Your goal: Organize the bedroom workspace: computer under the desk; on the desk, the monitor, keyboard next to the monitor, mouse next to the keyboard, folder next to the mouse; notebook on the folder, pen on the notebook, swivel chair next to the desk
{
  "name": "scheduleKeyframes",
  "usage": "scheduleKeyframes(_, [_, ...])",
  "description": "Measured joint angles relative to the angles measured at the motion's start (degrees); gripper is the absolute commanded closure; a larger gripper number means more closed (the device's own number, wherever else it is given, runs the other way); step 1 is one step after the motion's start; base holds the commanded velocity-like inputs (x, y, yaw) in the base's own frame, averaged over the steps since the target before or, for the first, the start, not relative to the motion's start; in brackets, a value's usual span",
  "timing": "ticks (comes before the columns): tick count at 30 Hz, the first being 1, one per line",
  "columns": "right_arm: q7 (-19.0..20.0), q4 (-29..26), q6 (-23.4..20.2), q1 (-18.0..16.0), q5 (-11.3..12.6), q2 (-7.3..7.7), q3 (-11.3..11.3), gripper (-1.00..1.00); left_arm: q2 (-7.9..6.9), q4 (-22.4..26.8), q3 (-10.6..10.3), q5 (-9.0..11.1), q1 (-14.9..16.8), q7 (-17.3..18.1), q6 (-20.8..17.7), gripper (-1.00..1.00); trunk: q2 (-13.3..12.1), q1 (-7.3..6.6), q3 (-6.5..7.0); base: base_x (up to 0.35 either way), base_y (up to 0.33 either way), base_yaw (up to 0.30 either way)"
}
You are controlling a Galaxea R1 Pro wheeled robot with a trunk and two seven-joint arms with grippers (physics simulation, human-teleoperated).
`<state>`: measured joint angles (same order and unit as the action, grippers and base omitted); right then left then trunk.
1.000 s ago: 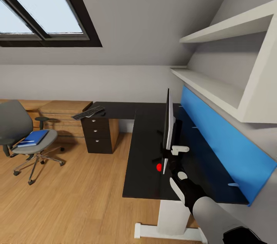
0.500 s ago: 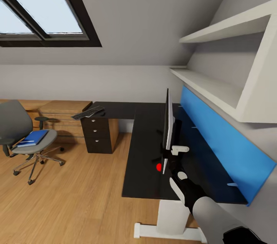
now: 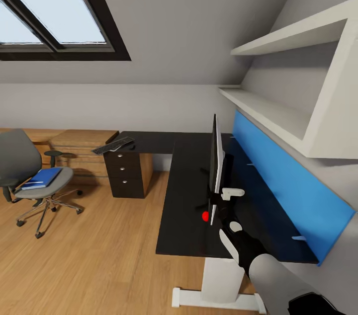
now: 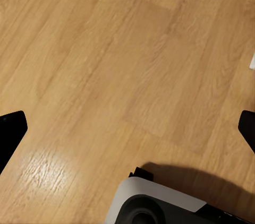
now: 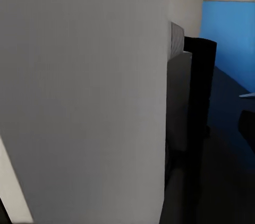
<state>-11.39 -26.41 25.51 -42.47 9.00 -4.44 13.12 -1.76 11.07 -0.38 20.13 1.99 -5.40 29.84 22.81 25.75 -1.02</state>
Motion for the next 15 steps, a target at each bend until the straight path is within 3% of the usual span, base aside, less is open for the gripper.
scheduleKeyframes(6, [-0.01, 0.0, 0.01, 0.0, 0.02, 0.0, 0.01, -1.0, 0.0, 0.01, 0.0, 0.03, 0.0, 0.0, 0.0, -1.0, 0.0, 0.01, 0.0, -0.043, 0.0, 0.0])
scheduleKeyframes(15, [-0.02, 0.0, 0.01, 0.0, 0.03, 0.0, 0.02, -1.0, 0.0, -0.01, 0.07, 0.03, 0.0, 0.0, -0.01, -1.0, 0.0, 0.04, 0.0, -0.291, 0.0, 0.0])
